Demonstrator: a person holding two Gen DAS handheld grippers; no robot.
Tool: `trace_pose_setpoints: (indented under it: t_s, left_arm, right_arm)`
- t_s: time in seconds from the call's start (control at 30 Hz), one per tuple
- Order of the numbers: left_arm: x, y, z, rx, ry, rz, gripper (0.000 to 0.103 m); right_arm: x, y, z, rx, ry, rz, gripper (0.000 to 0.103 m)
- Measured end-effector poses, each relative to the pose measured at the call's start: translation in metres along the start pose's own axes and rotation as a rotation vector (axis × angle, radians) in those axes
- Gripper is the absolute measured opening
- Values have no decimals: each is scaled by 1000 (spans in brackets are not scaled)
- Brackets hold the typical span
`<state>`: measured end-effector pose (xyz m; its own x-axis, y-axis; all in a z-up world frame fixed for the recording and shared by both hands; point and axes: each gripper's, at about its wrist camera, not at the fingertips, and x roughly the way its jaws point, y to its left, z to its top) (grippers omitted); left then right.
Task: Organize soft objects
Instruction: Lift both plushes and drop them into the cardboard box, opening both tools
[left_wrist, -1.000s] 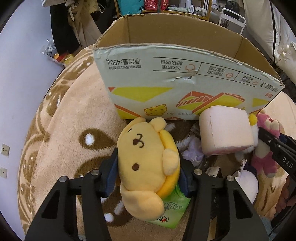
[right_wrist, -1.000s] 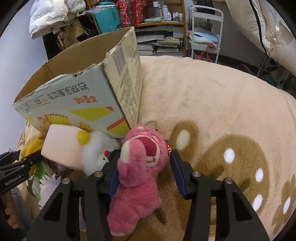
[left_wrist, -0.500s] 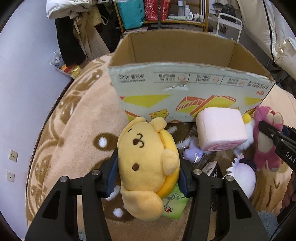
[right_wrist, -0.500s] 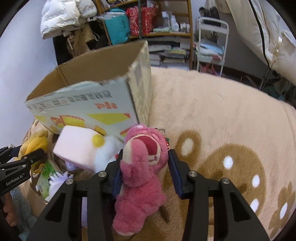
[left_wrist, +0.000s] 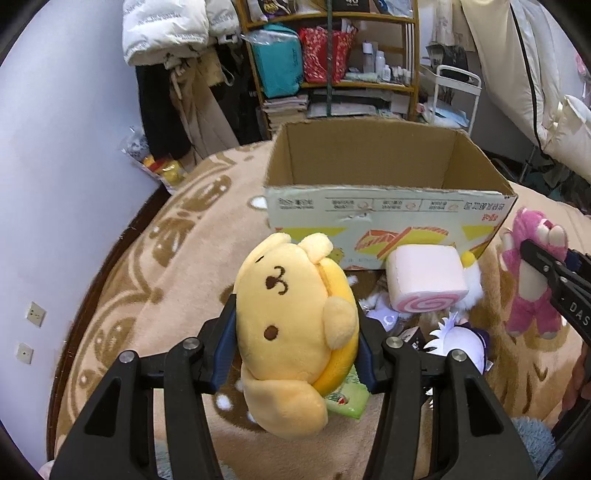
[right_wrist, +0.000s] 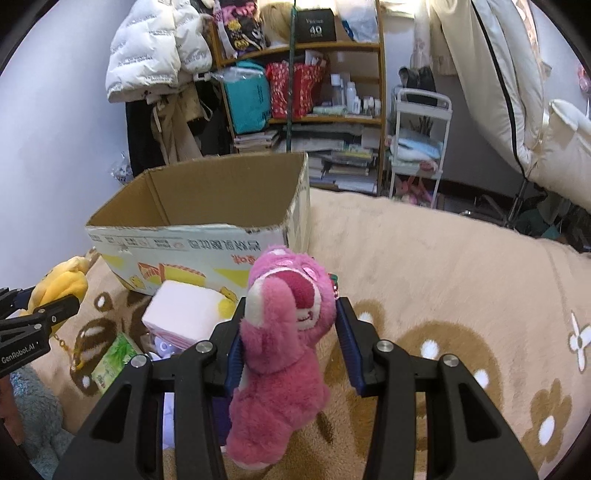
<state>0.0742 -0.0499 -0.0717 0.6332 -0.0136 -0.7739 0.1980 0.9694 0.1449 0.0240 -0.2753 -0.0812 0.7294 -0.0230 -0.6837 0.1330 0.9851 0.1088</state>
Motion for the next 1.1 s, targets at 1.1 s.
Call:
trace_pose_setpoints:
  t_s: [1.1]
  left_arm:
    - [-105, 22, -12, -73, -363, -22, 53]
  right_arm:
    - [-100, 25, 10, -76, -363, -38, 47]
